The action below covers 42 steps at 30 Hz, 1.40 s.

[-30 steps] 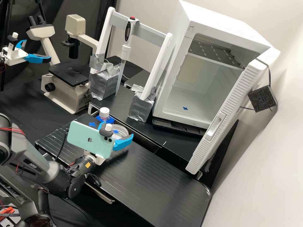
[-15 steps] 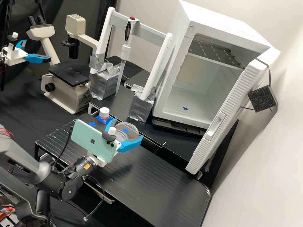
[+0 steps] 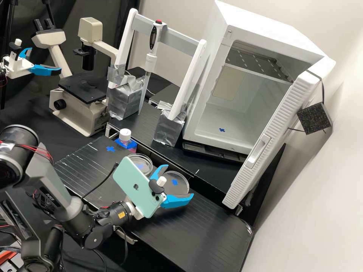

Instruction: Open the lid

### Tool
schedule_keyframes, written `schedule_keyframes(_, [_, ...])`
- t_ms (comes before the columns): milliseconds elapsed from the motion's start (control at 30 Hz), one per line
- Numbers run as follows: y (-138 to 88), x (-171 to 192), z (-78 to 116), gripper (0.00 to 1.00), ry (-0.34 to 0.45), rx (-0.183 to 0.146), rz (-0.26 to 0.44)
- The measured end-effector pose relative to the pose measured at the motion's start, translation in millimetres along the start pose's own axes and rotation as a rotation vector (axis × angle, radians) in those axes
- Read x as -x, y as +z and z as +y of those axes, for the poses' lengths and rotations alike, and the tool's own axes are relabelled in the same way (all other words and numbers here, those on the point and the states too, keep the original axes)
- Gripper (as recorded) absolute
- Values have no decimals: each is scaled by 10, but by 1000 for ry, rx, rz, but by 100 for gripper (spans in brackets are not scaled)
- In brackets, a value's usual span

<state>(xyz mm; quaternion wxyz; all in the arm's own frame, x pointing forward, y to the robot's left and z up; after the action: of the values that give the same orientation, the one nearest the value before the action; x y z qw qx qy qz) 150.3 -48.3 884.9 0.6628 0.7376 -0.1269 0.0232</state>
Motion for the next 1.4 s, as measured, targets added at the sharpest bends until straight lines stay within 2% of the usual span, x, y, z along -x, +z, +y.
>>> schedule_keyframes(133, [66,-25,-33,0,-20,17,-25])
schedule_keyframes(367, [81,-69,-94,0,-43,58,-23])
schedule_keyframes(400, [81,-73,-100,100,-46,65,-22])
schedule_keyframes(533, [80,-94,-125,100,-50,76,-11])
schedule_keyframes(933, [54,-79,-140,100,-44,81,-2])
schedule_keyframes(1100, [-49,-7,-90,100,-3,56,28])
schedule_keyframes(1167, [-116,31,-58,100,23,42,52])
schedule_keyframes(1267, [-286,131,-43,100,69,48,121])
schedule_keyframes(1400, [-495,211,-116,100,70,49,232])
